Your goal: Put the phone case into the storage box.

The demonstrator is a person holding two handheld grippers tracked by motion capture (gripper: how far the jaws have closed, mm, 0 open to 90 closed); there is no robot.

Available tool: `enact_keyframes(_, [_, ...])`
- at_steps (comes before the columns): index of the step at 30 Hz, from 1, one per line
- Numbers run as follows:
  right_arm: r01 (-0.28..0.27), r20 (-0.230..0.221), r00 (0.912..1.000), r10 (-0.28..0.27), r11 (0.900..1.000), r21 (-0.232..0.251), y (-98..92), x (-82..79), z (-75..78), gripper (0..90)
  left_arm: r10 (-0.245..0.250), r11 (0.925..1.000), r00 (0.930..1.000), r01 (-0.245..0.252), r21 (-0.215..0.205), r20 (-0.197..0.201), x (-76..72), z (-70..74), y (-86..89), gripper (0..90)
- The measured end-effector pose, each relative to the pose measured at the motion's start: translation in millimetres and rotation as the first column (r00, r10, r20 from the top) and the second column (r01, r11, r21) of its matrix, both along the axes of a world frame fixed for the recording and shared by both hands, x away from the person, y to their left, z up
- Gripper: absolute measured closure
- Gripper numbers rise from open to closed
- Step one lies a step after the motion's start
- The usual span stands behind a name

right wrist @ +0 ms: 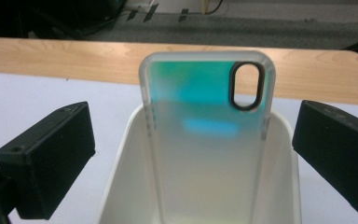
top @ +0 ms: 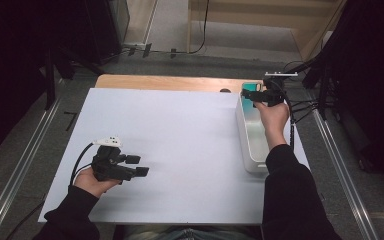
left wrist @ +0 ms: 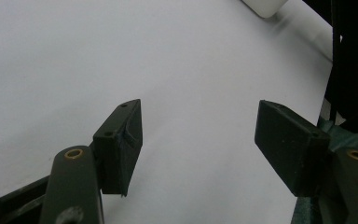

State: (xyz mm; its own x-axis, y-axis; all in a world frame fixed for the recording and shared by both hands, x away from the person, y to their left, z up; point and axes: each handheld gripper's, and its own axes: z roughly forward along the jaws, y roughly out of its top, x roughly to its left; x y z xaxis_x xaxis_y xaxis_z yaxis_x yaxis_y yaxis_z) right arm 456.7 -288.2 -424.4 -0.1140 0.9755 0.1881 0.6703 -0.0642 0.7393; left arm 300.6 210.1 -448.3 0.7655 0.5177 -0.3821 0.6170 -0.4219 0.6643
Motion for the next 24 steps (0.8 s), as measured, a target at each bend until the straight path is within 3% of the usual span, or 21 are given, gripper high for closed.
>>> enact_keyframes(5, [-0.041,-0.049,0.9979,0.042,0.999,0.019,1.6,-6.2,4.6,0.0,-0.001,1.0000,1.0000,0.001,-0.002,0.000,-0.3,0.1,-0.2,32.2])
enact_keyframes(24, [-0.134,-0.065,0.9884,0.137,0.990,0.039,12.6,-27.5,20.2,0.0,0.001,1.0000,1.0000,-0.001,-0.004,-0.005,0.6,-0.2,1.2,32.2])
